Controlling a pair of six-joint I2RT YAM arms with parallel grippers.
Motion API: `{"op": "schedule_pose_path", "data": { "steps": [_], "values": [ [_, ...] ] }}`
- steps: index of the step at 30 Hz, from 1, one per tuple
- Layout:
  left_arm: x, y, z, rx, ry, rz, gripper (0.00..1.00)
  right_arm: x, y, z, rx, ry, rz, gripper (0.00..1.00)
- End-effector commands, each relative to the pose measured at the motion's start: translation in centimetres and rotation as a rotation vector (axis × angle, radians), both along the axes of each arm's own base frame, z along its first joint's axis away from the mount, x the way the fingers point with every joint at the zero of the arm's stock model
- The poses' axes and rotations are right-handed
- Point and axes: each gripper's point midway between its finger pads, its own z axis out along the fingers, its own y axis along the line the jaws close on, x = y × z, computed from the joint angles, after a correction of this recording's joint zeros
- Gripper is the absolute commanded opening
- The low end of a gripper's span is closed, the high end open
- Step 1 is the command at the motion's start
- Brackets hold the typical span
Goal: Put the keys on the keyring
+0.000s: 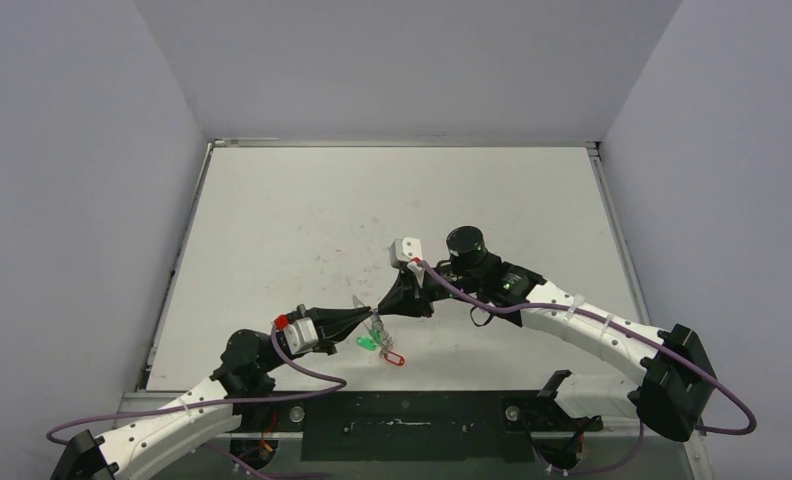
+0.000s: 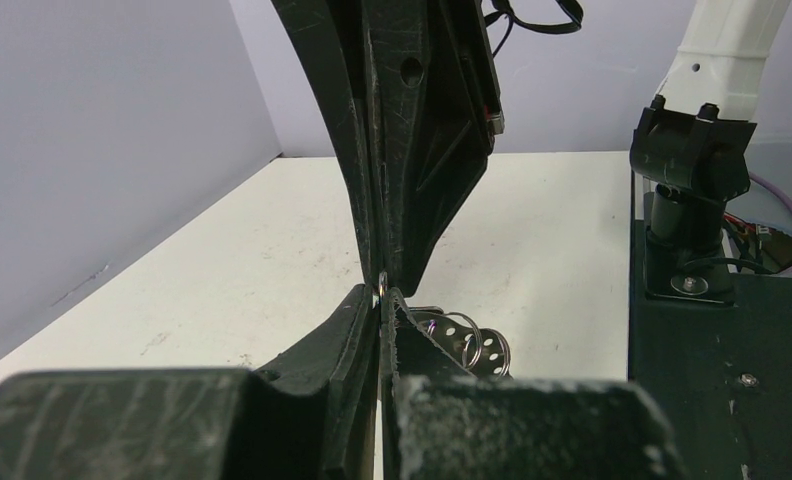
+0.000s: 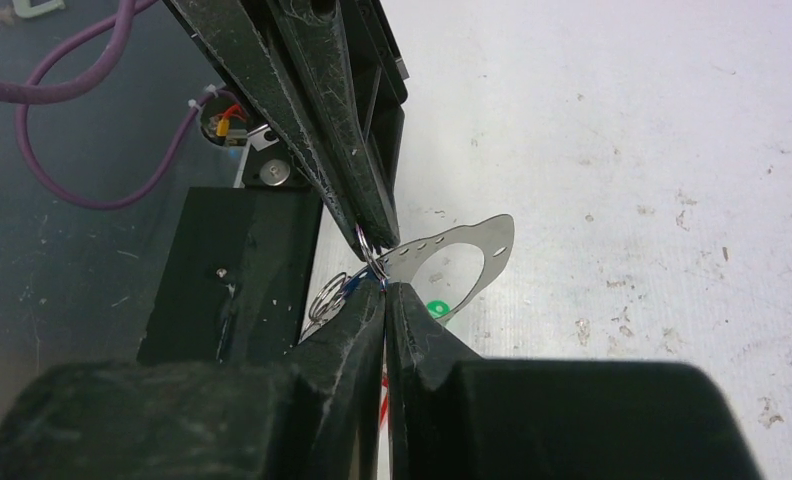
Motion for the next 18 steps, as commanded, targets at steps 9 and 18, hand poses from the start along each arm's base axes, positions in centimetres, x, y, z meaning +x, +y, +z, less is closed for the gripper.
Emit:
{"op": "schedule_pose_path", "data": {
  "steps": [9,18],
  "values": [
    [-0.4,0.3,3.0,-0.072,-0.051,-0.006,0.0,0.6,0.1,0.1,-0.018,-0.068,-0.005,0.0],
    [-0.5,0.4,3.2,-0.076,-0.055,-0.005,0.0,0.9,0.9,-1.3,-0.054,-0.07,-0.032,0.0]
  ]
}}
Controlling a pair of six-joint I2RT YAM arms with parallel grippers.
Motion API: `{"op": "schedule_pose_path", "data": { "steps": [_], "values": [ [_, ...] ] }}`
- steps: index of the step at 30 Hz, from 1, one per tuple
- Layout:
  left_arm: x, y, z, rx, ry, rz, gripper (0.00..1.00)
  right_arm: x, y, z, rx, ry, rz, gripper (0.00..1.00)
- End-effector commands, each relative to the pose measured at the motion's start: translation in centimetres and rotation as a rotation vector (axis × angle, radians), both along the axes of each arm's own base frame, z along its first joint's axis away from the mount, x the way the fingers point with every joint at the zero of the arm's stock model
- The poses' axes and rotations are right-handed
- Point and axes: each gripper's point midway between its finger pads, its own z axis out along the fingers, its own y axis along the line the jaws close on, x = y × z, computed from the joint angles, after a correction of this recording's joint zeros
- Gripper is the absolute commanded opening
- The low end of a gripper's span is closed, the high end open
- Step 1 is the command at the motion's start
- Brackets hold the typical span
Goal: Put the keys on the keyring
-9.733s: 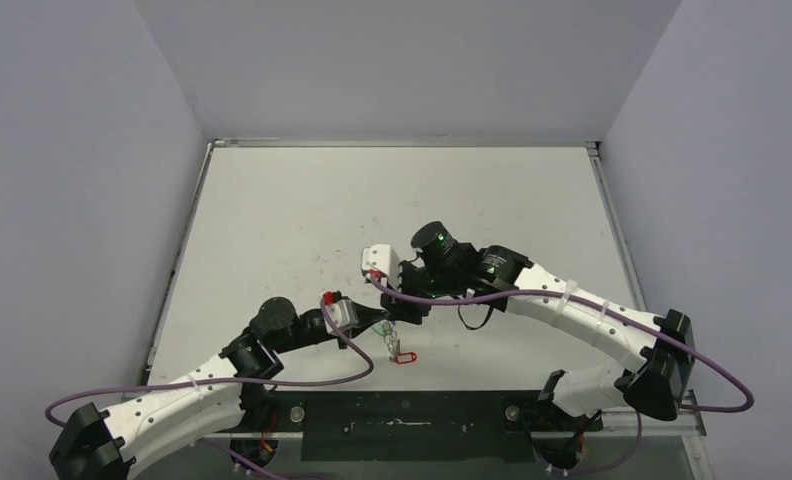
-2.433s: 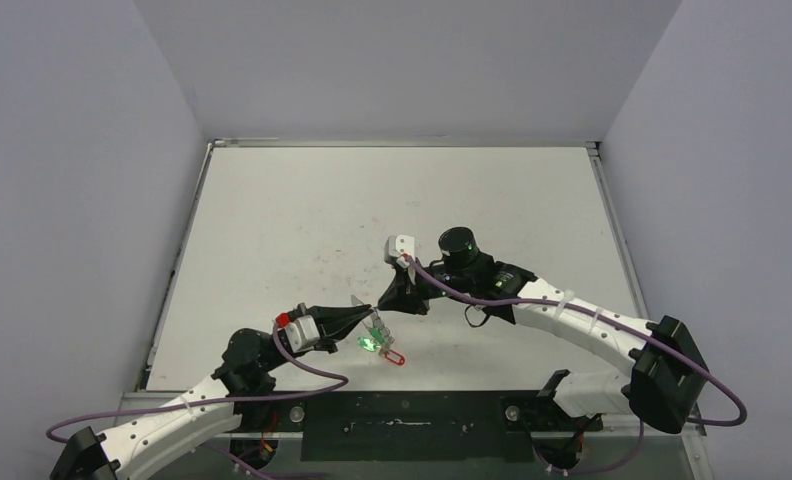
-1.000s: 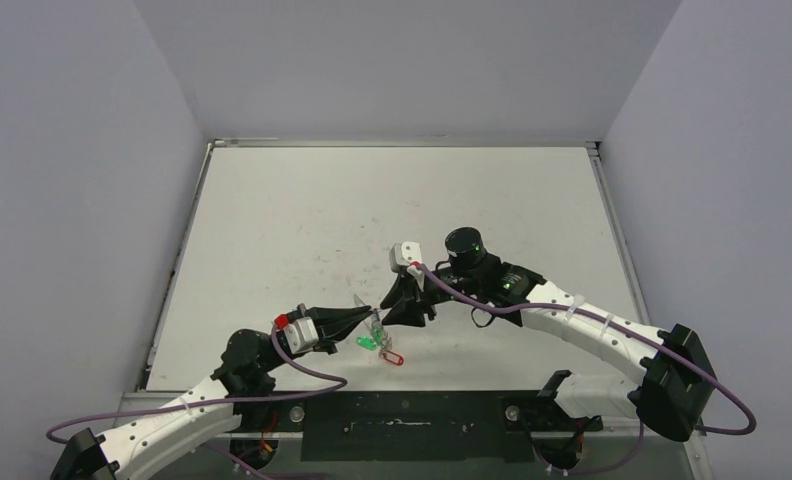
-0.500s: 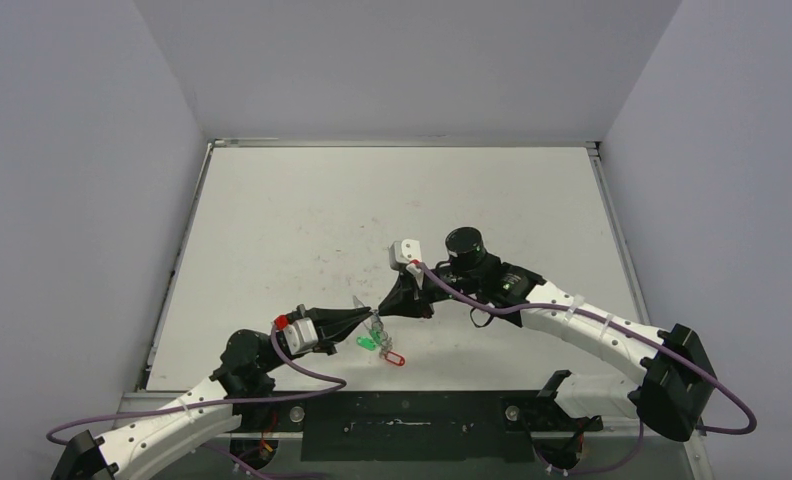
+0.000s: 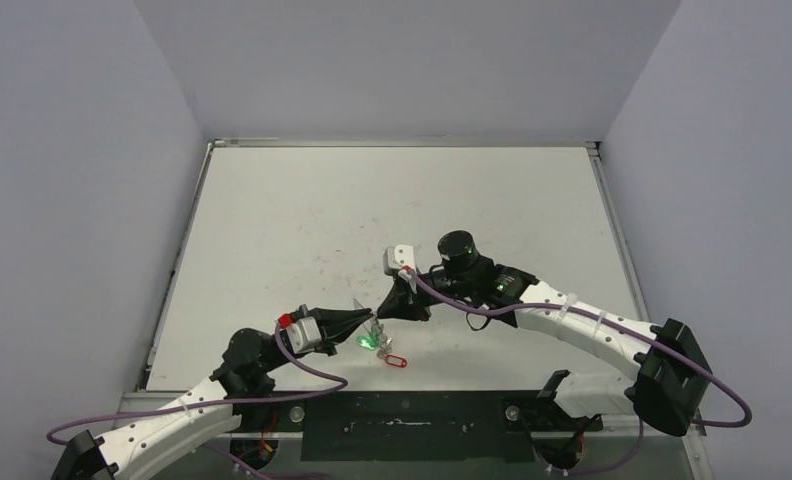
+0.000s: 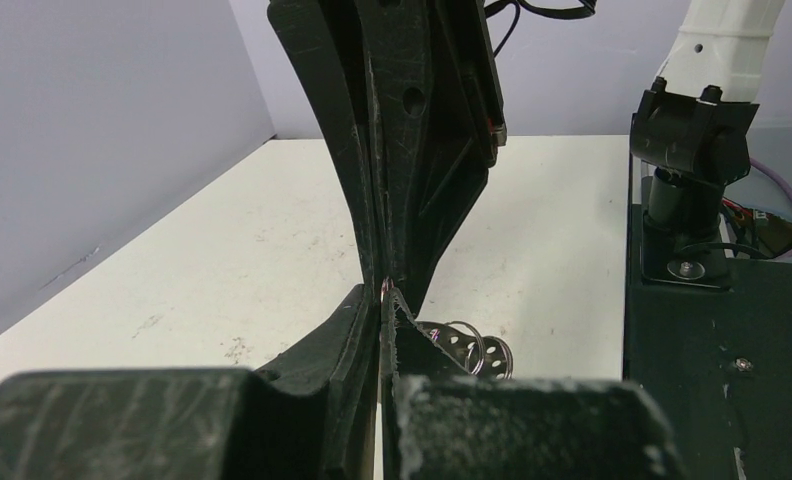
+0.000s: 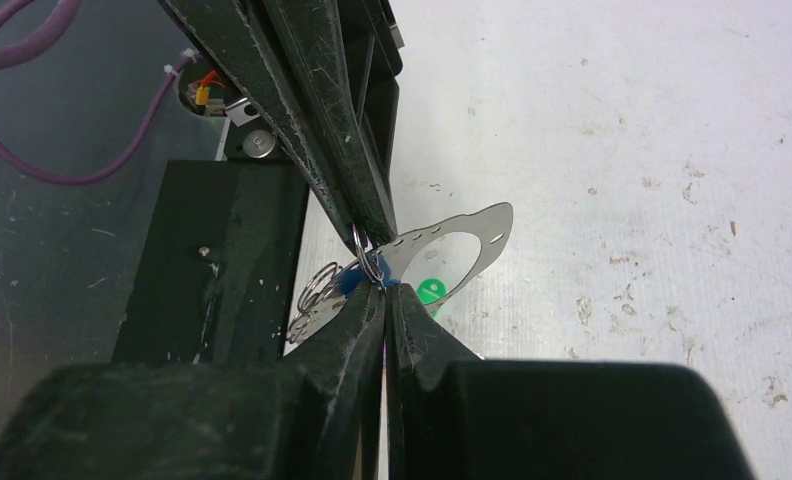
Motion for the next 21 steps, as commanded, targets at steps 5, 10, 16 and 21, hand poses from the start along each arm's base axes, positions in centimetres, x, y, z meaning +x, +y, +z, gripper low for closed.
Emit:
{"op": "schedule_pose_path", "data": {
  "steps": [5,10,16,21],
  "values": [
    [-0.6,0.4,3.9,-0.104,-0.074,-0.007,0.0,1.4,0.9,0.2,0.008,-0.058,-0.073,0.04],
    [-0.6,0.6,3.8,-0.102,-0.072,-0.002,0.0,2.1,0.5,1.6,0.05,-0.113,-0.124,0.23],
    [-0.6,0.6,3.7,-0.102,-0.067,-0.003,0.0,2.2,0.0,3.4,0.113,-0.154,-0.16,0.37],
    [-0.6,0.6,3.7,-0.101,-0.067,-0.003,0.0,1.3,0.1,4.4,0.147,-0.149,-0.117,0.38]
  ]
}}
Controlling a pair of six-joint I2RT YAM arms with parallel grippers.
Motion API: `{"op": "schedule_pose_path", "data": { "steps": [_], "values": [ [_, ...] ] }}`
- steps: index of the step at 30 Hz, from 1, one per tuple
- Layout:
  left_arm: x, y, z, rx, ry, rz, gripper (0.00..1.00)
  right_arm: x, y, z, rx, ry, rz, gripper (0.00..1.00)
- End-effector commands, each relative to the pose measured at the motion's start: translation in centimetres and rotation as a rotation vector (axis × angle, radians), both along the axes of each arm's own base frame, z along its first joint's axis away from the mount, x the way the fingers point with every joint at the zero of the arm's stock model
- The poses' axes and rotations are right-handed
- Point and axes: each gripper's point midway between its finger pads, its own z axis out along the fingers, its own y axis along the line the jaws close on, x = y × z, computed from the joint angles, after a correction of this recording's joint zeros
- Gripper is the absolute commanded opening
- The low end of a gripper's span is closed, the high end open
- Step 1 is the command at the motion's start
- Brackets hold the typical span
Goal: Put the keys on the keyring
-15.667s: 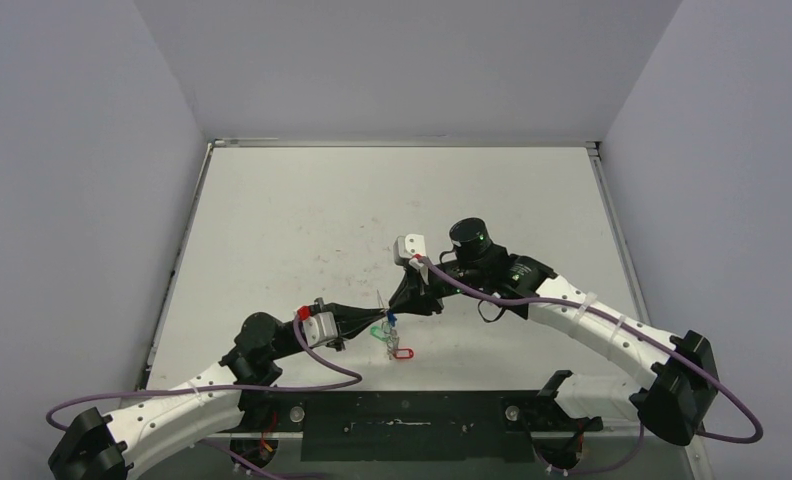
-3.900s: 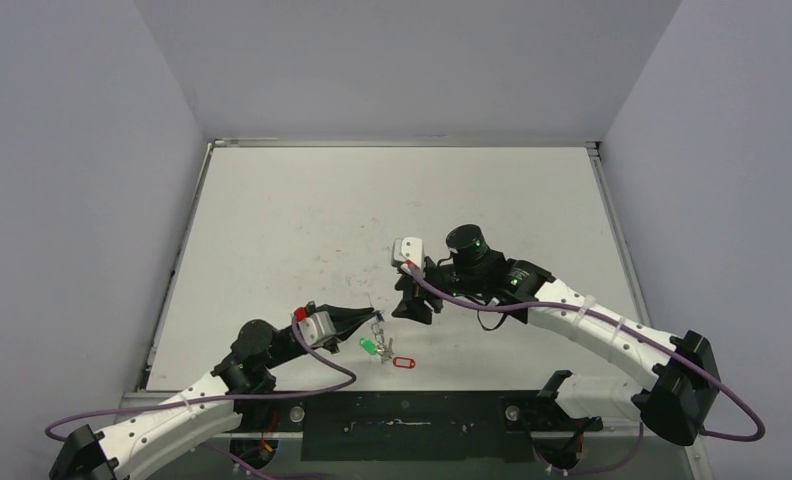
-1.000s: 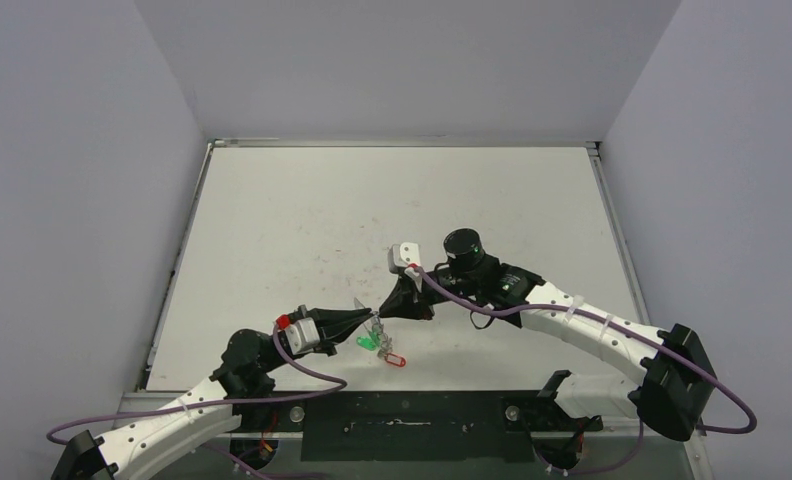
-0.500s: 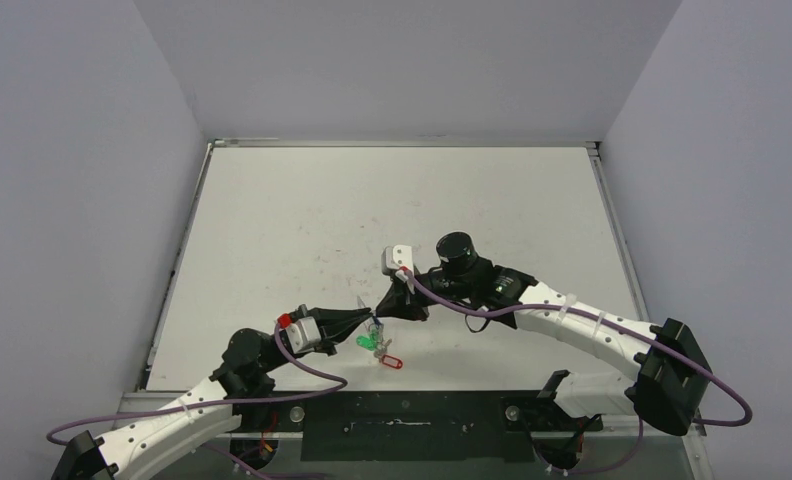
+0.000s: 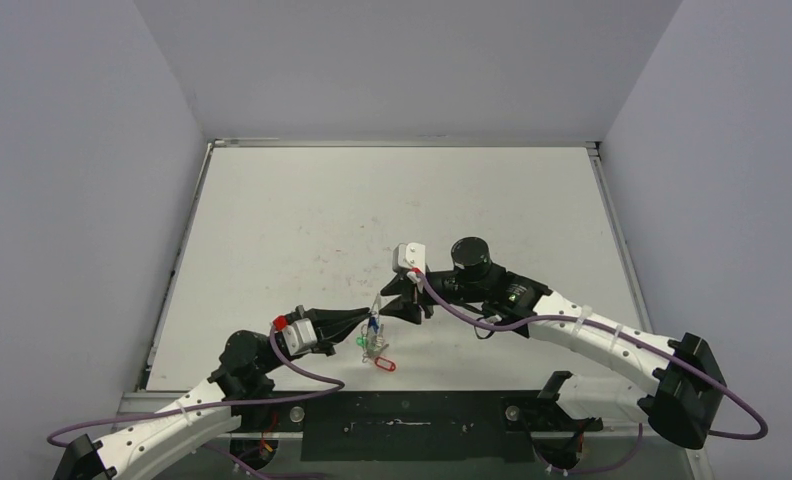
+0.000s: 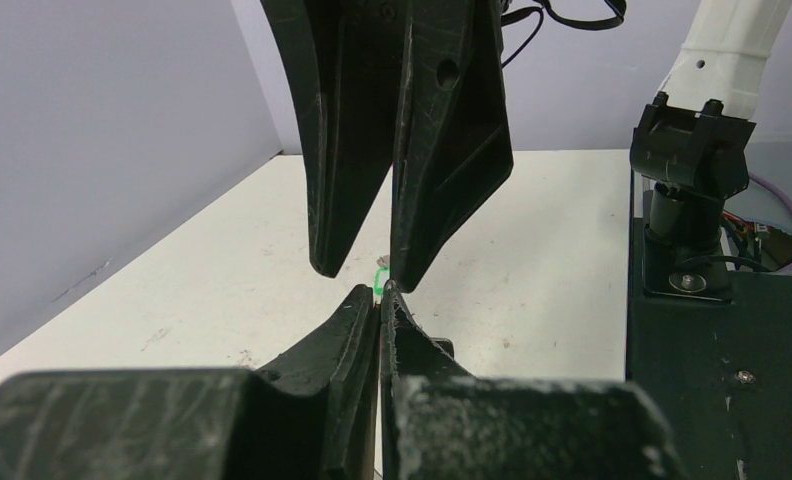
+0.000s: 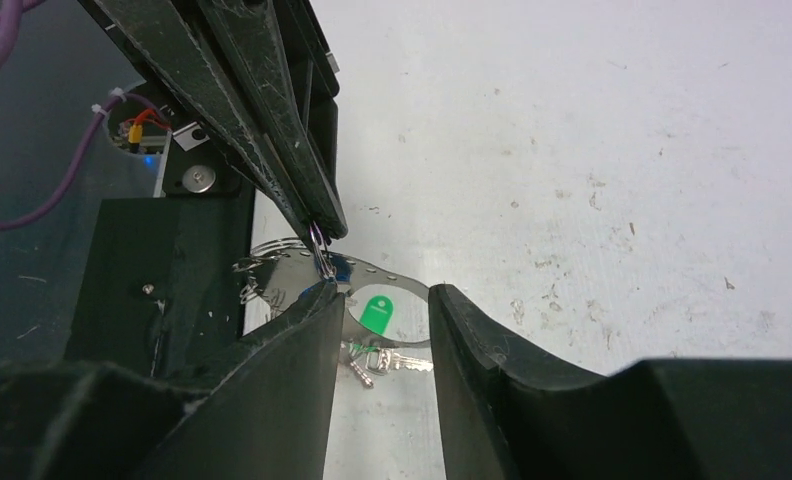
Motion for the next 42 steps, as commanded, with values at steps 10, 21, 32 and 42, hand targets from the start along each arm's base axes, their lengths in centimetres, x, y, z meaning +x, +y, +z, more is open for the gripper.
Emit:
{"op": "schedule_pose_path", "data": {
  "steps": [10,21,32,42],
  "values": [
    [-0.5,0.3,3.1,-0.08,-0.052,-0.01,0.0,-2.2,1.9,3.5,0.124,-0.023,0.137,0.38],
    [-0.5,0.3,3.1,-0.079,-0.049,-0.011,0.0,-2.4,2.4,3.3,0.115,-0.017,0.159,0.0],
    [0.3,0.4,2.5,-0.027,0.01,0.029,0.3,0.4,0.5,2.2,-0.064,0.014,-0.047,0.0],
    [2.2,1.5,0.3,0.108,0.145,0.152,0.65,4.5,-3.1,-0.8,-0.386,0.111,-0.349,0.0]
  ]
}}
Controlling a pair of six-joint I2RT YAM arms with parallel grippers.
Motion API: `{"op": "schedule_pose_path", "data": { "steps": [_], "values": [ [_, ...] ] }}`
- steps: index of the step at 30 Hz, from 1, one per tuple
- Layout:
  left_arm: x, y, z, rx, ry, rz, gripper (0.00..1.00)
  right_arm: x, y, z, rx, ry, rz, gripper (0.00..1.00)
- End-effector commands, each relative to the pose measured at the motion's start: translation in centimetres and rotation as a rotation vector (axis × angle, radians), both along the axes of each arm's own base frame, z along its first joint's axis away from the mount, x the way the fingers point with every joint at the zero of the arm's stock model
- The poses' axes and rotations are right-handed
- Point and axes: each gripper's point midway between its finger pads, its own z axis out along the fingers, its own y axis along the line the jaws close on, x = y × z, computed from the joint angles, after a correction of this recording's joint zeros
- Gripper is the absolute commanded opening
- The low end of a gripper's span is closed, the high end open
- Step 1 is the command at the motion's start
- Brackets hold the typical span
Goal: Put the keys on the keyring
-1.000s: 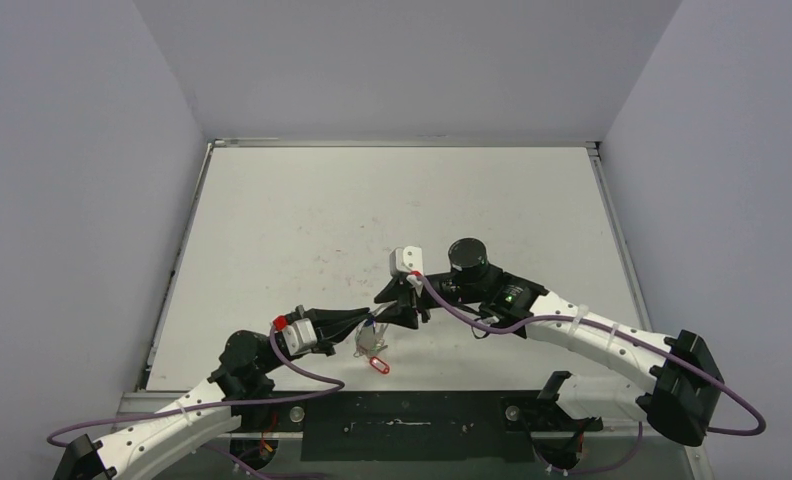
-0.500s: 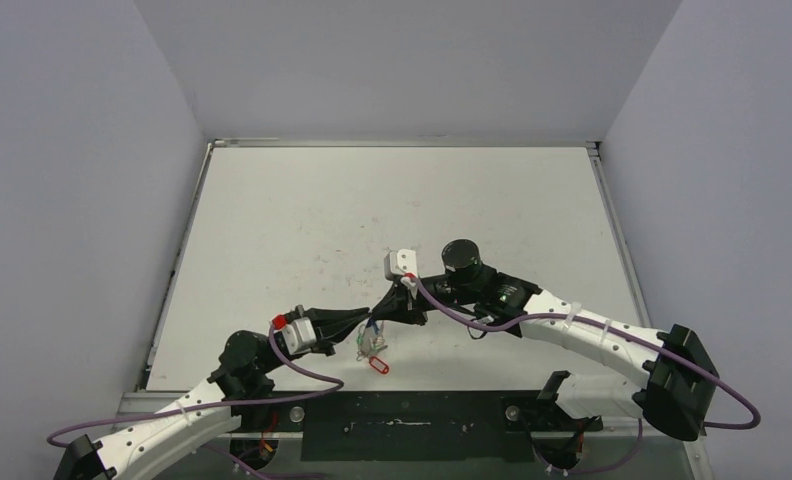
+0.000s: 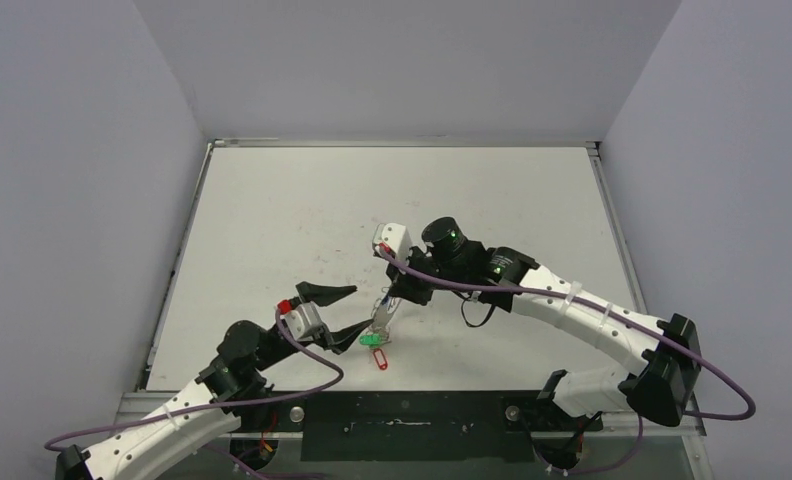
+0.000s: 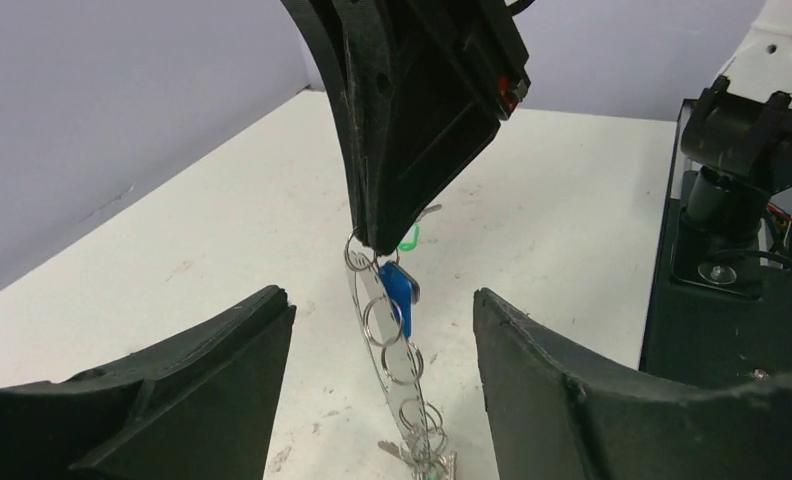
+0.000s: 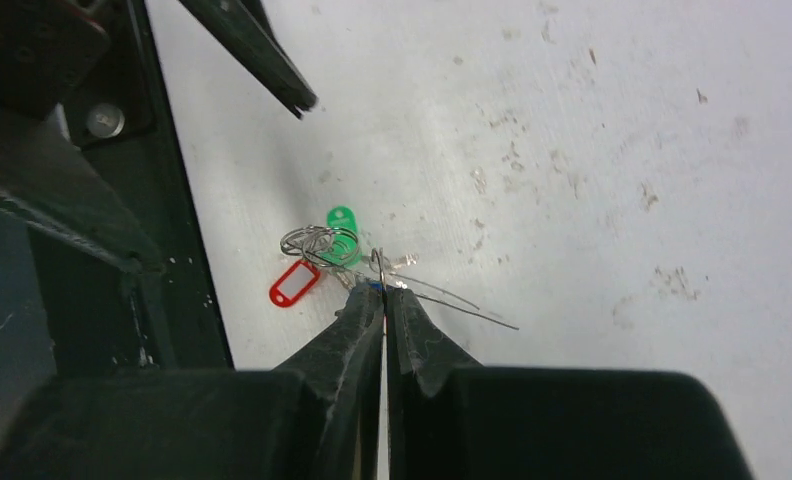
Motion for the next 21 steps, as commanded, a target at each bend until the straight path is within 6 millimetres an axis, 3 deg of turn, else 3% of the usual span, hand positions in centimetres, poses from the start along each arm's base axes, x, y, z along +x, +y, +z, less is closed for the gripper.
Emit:
{"op": "schedule_pose_path", "data": {
  "steps": [1,5,7,14,19,21],
  "values": [
    [1.1,0.9,-0.2,0.049,0.067,0.08,0.67,2.2,-2.0,-0.1,-0.107,0.0,-0.154,0.0],
    [1.6,1.4,-0.8,0.072,0.127,0.127,0.82,3.1,-0.8,0.9,-0.062,-0.011,-0.165,0.0],
    [2.1,1.9,-1.0,0.064,0.171,0.169,0.97,3.5,0.3,1.7,-0.032,-0.015,-0.148,0.0],
    [5.0,5.3,-2.1,-0.078,0.447,0.46,0.97,6.6,3.8,4.1,0.029,-0.037,-0.154,0.0],
    [5.6,7.4,-4.2,-0.103,0.615,0.619,0.97,9.5,4.0,6.3,0.117,-0.108,-0.252,0.0],
    [5.7,7.7,-5.0,-0.112,0.673,0.655,0.97,10.5,3.3,5.7,0.126,-0.14,-0.314,0.0]
  ]
}}
